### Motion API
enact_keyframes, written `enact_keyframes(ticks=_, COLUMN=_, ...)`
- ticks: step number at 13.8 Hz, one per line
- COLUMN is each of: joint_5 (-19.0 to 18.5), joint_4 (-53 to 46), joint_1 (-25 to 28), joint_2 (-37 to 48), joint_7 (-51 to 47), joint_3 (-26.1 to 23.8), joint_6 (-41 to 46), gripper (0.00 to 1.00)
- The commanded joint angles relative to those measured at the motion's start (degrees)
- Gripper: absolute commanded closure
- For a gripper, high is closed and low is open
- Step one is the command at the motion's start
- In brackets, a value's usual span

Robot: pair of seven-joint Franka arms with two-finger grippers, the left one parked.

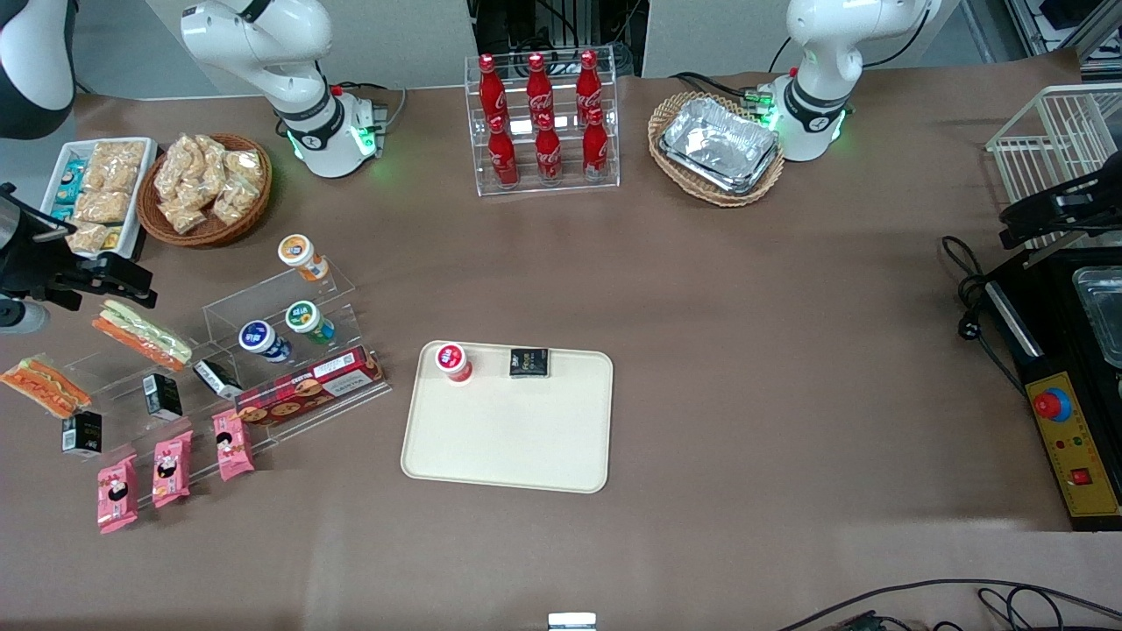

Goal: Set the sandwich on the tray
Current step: 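Move the right gripper toward the wrapped sandwiches on the acrylic rack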

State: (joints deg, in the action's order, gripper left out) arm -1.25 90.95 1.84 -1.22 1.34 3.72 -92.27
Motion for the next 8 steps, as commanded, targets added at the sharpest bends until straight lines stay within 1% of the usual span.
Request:
enact_keyframes(ticks=1, joint_5=-1.5, joint_4=-1.3, joint_1=0.2, joint_2=-0.7, joint_7=0.2, joint_3=0.0, joint_6=0.2, gripper=0.0)
enact_keyframes(ticks=3, joint_5=-1.4, joint_4=-1.3, joint_1=-0.2, joint_2=-0.7, joint_7=0.5, joint_3=0.1, joint_6=0.2, gripper=0.0)
enact_keyframes(ticks=6, joint_5=-1.3, joint_4=-1.2, joint_1=-0.6, joint_2=-0.7, joint_7=3.4, joint_3=0.4, joint_6=0.2, gripper=0.0)
enact_keyframes(ticks=7, joint_5=-0.9, joint_4=-1.3, joint_1=-0.7, joint_2=-0.7, joint_7=5.3, joint_3=1.5, joint_6=0.2, gripper=0.0)
enact_keyframes(ticks=8, joint_5=-0.9, joint_4=-1.2, joint_1=-0.6, joint_2=-0.7, joint_7=9.3, joint_3=3.3, joint_6=0.2, gripper=0.0)
